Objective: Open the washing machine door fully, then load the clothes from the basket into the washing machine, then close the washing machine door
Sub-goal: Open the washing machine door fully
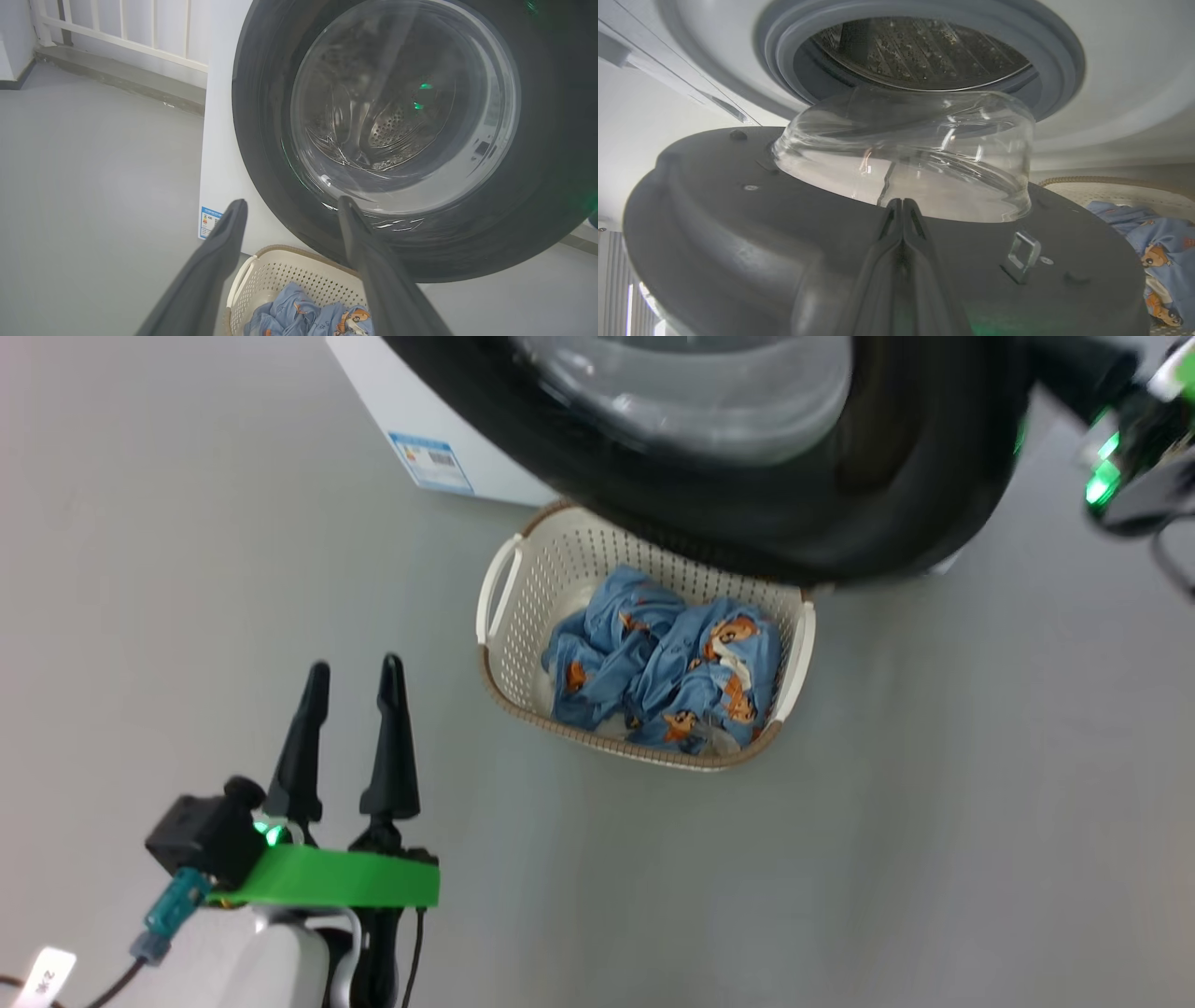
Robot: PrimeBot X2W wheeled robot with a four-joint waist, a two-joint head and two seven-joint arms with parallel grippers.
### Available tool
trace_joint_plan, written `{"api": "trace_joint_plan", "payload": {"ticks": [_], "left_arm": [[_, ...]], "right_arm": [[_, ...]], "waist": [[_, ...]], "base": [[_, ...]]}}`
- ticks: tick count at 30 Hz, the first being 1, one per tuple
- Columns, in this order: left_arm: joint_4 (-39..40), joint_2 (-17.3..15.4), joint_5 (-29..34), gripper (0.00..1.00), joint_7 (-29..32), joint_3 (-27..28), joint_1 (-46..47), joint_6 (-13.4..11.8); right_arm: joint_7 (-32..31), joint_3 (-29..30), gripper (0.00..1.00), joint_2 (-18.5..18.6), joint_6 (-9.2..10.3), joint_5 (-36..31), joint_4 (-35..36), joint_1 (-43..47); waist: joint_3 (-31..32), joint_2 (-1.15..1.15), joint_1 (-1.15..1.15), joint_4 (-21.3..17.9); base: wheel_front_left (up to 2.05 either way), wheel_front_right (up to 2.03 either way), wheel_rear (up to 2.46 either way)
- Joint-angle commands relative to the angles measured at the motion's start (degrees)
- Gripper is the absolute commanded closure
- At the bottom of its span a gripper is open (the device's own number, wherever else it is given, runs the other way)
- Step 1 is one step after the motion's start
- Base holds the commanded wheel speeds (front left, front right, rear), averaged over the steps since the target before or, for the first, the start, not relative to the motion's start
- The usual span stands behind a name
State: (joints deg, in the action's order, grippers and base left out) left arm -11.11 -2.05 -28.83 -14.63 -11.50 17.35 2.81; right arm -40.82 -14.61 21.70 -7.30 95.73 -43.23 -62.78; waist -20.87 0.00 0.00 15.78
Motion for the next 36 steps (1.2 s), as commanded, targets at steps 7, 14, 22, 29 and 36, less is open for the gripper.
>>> {"api": "trace_joint_plan", "payload": {"ticks": [7, 14, 22, 29, 36], "left_arm": [[-1.0, -0.8, 1.7, 0.0, -0.4, 2.6, -3.6, 1.0], [-2.5, -0.8, 2.1, 0.0, -0.4, 3.0, -5.9, 1.5], [-3.6, -0.8, 2.3, 0.0, -0.4, 2.7, -7.1, 1.7], [-4.8, -0.8, 2.7, 0.0, -0.4, 2.5, -8.0, 2.0], [-6.0, -0.8, 3.2, 0.0, -0.4, 2.4, -8.3, 2.5]], "right_arm": [[-1.8, -0.3, 1.0, -1.8, -0.19, 1.1, 6.9, 10.8], [-2.1, 0.4, 1.0, -2.9, -0.19, 2.1, 10.6, 18.4], [-2.6, 0.2, 1.0, -4.5, -0.19, 2.1, 12.3, 23.6], [-3.1, 0.9, 1.0, -5.8, -0.19, 2.8, 15.5, 30.2], [-3.7, 1.8, 1.0, -7.9, -0.19, 4.0, 17.4, 34.2]], "waist": [[7.2, 0.0, 0.0, 1.2], [11.2, 0.0, 0.0, 3.1], [14.0, 0.0, 0.0, 6.3], [16.4, 0.0, 0.0, 10.1], [17.6, 0.0, 0.0, 13.3]], "base": [[0.0, 0.0, 0.0], [0.0, 0.0, 0.0], [0.0, 0.0, 0.0], [0.0, 0.0, 0.0], [0.0, 0.0, 0.0]]}}
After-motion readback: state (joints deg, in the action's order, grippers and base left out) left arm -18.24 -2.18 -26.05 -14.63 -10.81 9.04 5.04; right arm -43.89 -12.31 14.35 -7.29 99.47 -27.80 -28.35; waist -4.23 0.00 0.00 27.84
